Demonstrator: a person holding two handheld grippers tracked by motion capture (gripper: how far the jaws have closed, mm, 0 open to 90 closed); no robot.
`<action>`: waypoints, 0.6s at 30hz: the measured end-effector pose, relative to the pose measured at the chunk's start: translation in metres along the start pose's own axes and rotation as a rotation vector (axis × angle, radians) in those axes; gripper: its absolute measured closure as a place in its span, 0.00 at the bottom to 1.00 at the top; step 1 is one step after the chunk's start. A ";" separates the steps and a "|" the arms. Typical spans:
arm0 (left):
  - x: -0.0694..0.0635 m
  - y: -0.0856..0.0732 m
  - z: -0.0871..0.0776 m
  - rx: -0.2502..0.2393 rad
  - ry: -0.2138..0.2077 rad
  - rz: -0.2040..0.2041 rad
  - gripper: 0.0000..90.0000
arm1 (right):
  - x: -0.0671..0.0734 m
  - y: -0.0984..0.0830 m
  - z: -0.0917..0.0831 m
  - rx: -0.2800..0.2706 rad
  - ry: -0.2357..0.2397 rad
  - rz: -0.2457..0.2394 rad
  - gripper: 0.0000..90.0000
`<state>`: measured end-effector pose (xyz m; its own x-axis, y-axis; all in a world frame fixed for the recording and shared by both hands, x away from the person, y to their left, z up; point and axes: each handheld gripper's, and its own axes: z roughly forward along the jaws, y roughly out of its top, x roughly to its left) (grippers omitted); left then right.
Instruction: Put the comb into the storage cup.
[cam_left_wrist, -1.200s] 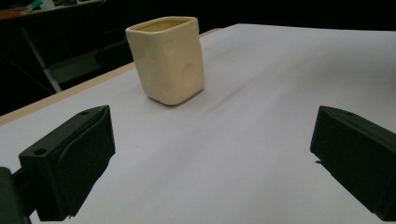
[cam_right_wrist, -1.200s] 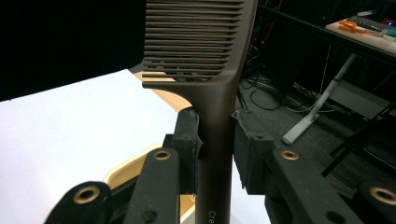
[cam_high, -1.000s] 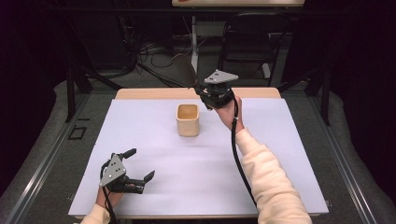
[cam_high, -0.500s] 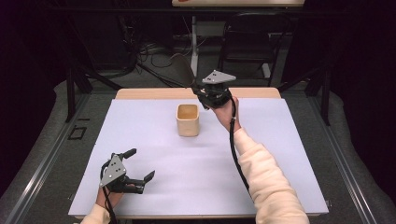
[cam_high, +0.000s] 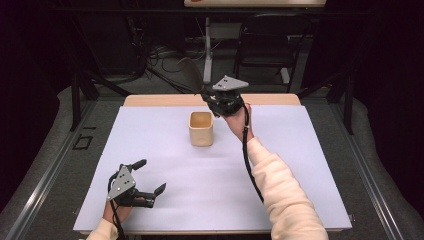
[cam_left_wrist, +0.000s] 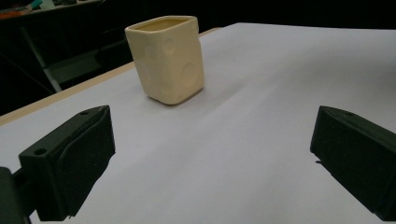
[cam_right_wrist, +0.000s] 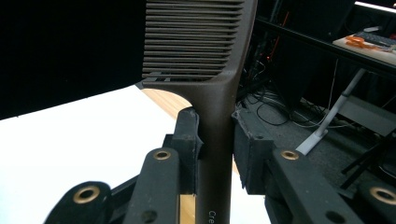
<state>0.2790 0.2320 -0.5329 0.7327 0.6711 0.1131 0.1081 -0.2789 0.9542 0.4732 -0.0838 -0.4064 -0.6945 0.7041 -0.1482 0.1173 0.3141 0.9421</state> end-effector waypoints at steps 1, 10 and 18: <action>0.000 0.000 0.000 -0.001 0.000 0.000 0.00 | 0.001 0.000 0.000 -0.001 0.000 -0.002 0.81; 0.000 0.000 0.001 -0.002 -0.007 0.000 0.00 | 0.006 0.001 0.003 -0.012 0.009 -0.009 0.81; 0.001 0.001 0.001 -0.002 -0.008 0.000 0.00 | 0.010 0.002 0.007 -0.025 0.016 -0.010 0.81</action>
<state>0.2807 0.2314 -0.5326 0.7378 0.6658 0.1110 0.1065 -0.2773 0.9549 0.4715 -0.0719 -0.4085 -0.7069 0.6905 -0.1534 0.0927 0.3054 0.9477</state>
